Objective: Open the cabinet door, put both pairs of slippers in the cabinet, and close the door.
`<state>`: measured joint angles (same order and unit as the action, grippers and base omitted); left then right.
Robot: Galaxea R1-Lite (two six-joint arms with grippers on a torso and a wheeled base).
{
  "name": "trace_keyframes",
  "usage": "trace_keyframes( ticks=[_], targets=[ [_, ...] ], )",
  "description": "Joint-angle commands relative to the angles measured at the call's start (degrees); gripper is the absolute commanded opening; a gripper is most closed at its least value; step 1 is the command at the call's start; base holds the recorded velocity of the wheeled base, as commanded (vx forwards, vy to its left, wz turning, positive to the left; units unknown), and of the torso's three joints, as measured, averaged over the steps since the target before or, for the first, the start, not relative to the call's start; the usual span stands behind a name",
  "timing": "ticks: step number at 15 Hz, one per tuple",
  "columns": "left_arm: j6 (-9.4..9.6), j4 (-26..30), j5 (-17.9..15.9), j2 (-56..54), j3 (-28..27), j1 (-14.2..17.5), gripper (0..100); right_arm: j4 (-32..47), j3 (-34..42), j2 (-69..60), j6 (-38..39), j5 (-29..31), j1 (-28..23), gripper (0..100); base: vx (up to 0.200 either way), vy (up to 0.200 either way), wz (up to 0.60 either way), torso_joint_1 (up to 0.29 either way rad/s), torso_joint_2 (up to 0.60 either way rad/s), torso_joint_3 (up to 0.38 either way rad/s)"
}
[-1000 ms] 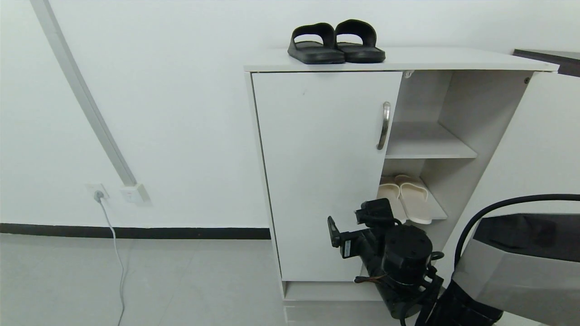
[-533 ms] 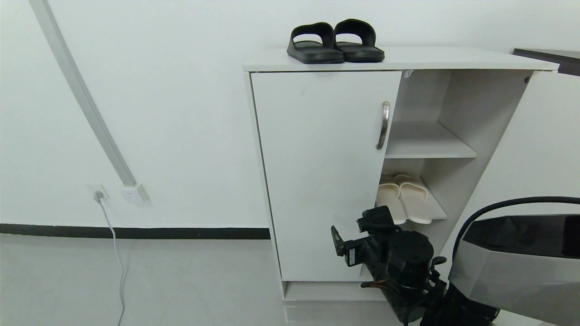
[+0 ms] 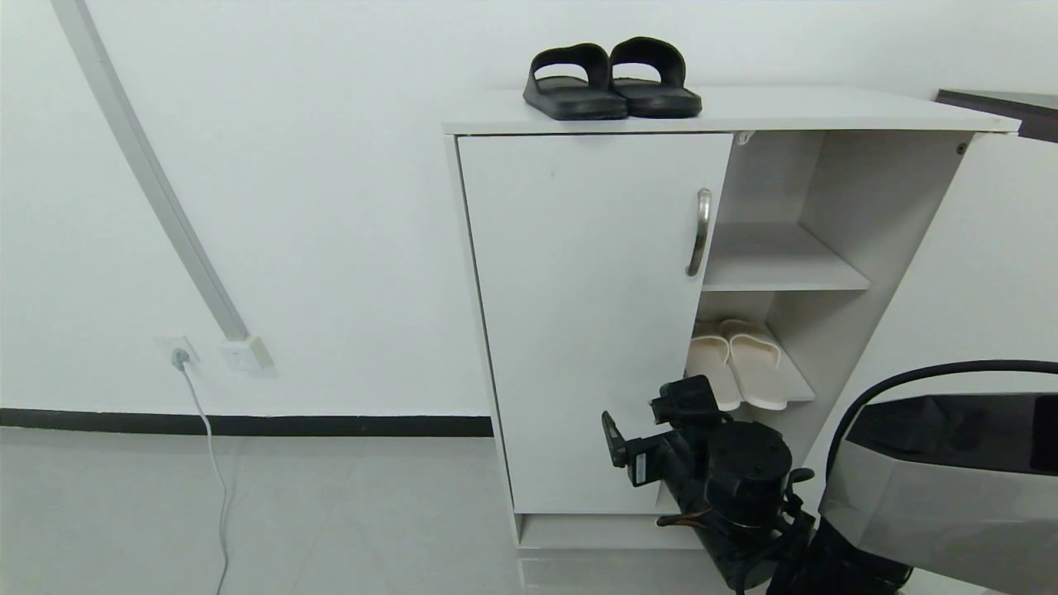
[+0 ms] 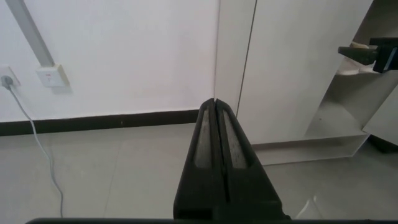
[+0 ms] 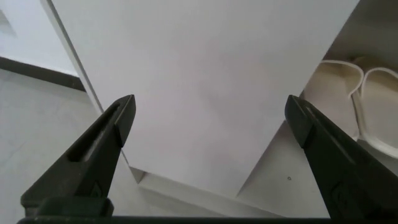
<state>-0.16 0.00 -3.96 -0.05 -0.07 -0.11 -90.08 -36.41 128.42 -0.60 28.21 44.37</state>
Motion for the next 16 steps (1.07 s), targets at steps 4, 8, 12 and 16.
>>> trace_keyframes(
  ticks=[4,8,12,16],
  targets=[
    [-0.02,-0.09,0.01,0.05,-0.01,0.02,0,0.08,0.11,0.08,-0.19,0.09,0.01,100,0.0,0.0,0.0,0.035,-0.39,-0.337],
    [-0.02,-0.09,0.01,0.05,-0.01,0.02,0,0.08,0.03,-0.01,-0.28,0.0,-0.16,100,0.0,0.0,0.0,0.101,-0.45,-0.353],
    [0.07,-0.09,0.01,0.05,-0.01,0.02,0,0.08,0.11,-0.01,-0.28,0.0,-0.52,100,0.0,0.0,0.0,0.134,-0.46,-0.332],
    [0.07,-0.09,-0.08,0.14,-0.01,-0.07,0,0.08,-0.06,0.08,-0.19,0.0,-0.52,100,0.0,0.0,0.0,0.165,-0.48,-0.321]
  ],
)
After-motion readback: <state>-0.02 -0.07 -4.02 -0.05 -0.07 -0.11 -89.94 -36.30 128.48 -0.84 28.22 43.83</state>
